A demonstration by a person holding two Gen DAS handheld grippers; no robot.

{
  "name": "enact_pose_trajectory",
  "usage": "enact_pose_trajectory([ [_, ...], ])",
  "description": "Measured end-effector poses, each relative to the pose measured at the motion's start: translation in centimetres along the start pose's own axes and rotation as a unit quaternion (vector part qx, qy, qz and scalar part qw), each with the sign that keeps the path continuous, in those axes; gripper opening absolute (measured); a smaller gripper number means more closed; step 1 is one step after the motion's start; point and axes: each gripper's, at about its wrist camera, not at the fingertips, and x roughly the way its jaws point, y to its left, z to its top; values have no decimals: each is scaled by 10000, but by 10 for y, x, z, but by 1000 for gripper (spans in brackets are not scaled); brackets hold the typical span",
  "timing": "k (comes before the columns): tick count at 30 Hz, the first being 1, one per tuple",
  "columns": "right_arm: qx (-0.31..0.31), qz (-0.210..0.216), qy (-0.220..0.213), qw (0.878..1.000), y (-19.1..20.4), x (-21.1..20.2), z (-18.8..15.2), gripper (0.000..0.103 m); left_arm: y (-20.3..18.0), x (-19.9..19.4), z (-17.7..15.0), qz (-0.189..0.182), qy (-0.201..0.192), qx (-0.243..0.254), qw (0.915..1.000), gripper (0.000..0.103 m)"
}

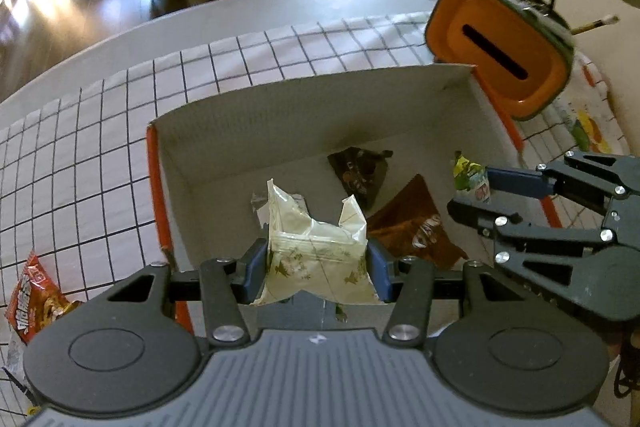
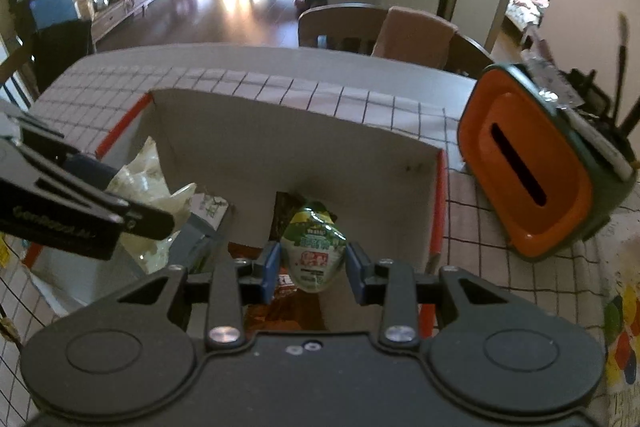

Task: Organize snacks
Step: 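Carry the cream packet and green-capped cup into the orange box and open both tools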

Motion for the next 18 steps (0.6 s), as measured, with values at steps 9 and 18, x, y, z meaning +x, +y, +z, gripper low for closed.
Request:
enact_pose_trajectory([
  [9, -251, 61, 382, 9989, 3, 30, 9, 34, 0, 31, 17, 149, 348, -106, 9992, 52],
  [18, -343, 20, 592, 9977, 7, 42, 6, 34, 0, 44, 21, 93, 417, -39, 9991, 54],
])
